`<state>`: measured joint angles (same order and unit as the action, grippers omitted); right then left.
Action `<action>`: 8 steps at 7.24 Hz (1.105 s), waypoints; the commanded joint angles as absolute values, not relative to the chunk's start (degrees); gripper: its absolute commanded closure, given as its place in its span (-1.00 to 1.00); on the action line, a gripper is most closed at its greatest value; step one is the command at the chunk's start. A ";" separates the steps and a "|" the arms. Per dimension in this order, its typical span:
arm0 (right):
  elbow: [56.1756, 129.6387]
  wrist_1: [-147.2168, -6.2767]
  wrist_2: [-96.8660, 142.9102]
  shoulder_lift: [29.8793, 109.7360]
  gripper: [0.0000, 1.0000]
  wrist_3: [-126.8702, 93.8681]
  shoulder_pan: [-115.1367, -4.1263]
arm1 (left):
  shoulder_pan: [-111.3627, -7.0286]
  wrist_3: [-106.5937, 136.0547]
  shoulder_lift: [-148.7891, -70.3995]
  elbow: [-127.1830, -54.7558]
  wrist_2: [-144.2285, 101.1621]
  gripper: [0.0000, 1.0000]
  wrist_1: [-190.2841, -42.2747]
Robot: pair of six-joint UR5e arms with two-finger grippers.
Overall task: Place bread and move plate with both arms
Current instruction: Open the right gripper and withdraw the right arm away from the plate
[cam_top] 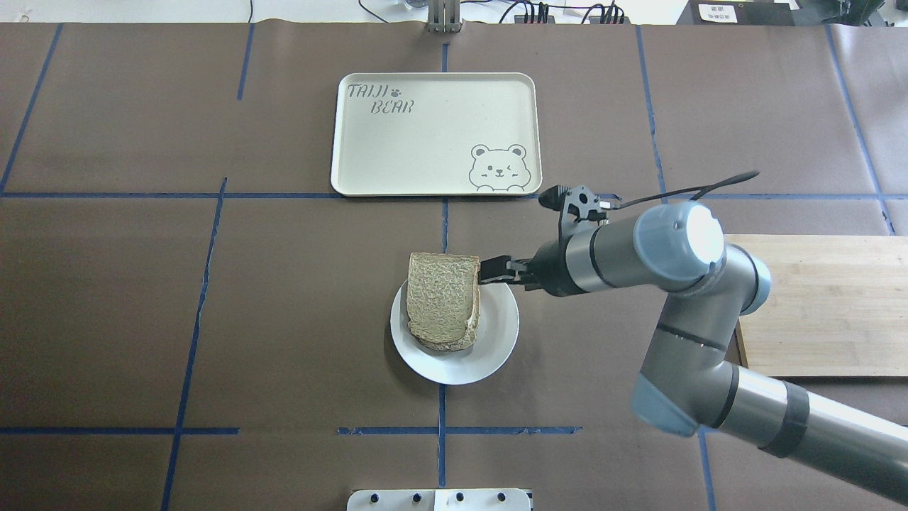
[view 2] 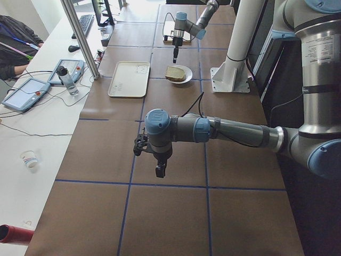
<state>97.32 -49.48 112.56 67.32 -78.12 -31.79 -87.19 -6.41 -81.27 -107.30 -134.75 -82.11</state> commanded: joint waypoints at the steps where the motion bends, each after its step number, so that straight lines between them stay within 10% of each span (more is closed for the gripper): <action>1: 97.56 -63.65 122.58 67.67 -1.00 -65.55 -42.40 | -87.19 -6.24 -81.39 -107.93 -134.56 -1.00 -83.66; 8: 108.02 -90.88 134.63 93.64 -1.00 6.15 -75.53 | -87.10 -5.63 -82.43 -107.75 -135.17 -1.00 -100.72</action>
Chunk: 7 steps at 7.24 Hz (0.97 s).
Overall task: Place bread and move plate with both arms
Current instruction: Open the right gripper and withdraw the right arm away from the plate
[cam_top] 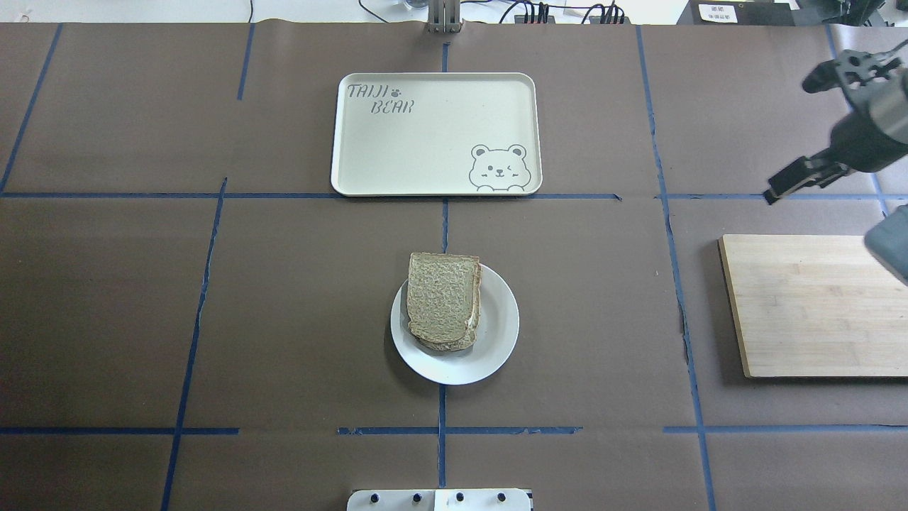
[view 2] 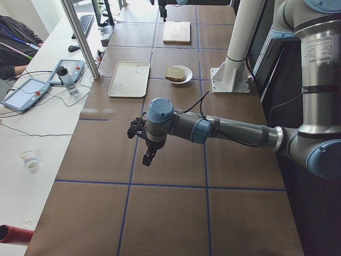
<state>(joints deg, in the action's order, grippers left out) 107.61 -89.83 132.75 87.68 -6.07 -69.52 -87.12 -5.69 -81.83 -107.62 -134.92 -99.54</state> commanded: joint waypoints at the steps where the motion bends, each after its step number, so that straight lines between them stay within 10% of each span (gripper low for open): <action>1: 107.93 -90.79 135.26 98.30 -1.00 13.37 -80.37 | -87.01 -5.19 -82.96 -107.84 -135.18 -1.00 -100.64; 7: 108.28 -93.08 135.35 104.68 -1.00 14.85 -88.51 | -64.14 37.65 -87.45 -106.62 -140.01 -1.00 -127.63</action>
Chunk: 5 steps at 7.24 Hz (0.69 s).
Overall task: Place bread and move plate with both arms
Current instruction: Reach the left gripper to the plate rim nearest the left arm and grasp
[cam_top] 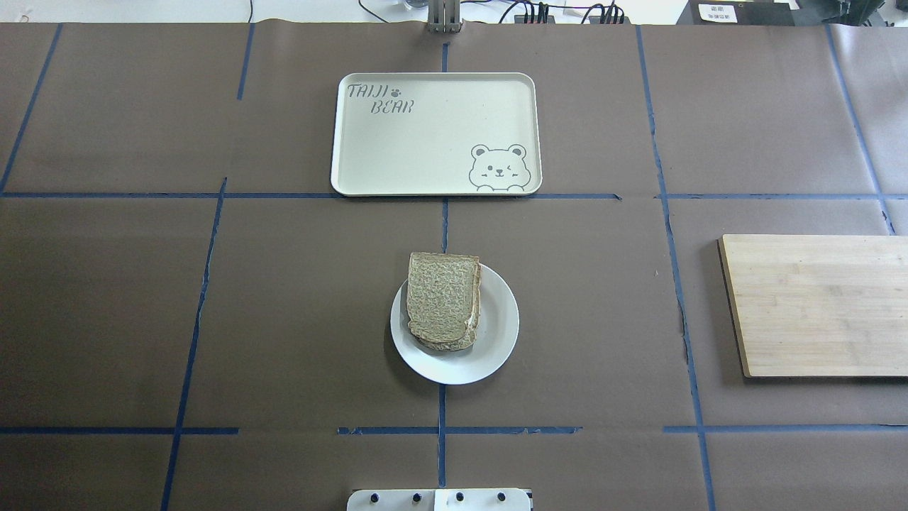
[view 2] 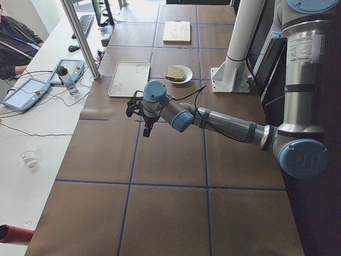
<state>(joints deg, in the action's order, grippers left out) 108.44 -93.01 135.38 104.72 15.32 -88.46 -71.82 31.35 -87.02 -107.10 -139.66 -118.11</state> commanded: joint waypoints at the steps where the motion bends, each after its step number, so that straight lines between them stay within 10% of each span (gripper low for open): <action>1: 108.19 -93.08 135.35 104.68 -1.00 14.85 -88.51 | -58.85 48.15 -90.32 -106.26 -138.36 -1.00 -131.88; 5: 108.11 -93.16 135.26 104.68 -1.00 14.85 -88.51 | -39.85 77.61 -94.99 -104.95 -117.04 -1.00 -148.93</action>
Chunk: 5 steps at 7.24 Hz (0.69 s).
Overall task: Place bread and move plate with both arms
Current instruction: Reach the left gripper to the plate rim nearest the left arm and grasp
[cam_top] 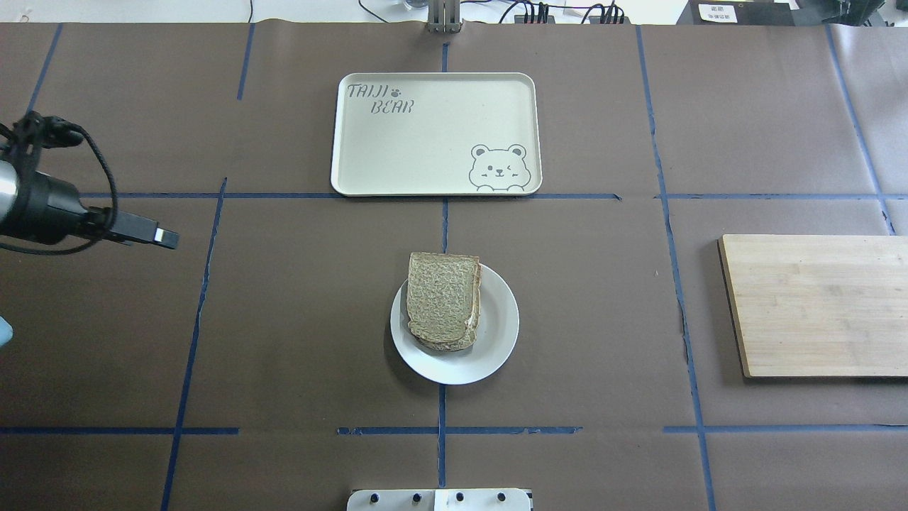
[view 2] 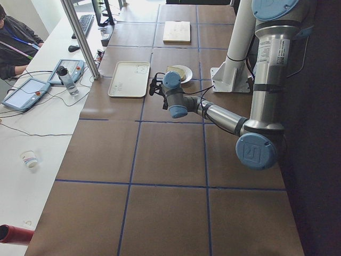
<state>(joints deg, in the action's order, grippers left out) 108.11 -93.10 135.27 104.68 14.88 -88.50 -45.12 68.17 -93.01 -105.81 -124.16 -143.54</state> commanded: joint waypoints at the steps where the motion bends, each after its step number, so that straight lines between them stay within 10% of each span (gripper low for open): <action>1: 108.11 -93.16 135.26 104.68 -1.00 14.85 -88.51 | -34.33 84.92 -97.36 -102.16 -109.67 -1.00 -154.72; 5: 107.84 -93.16 135.18 104.68 -1.00 14.85 -88.51 | -20.59 94.74 -107.81 -85.82 -90.56 -0.99 -174.62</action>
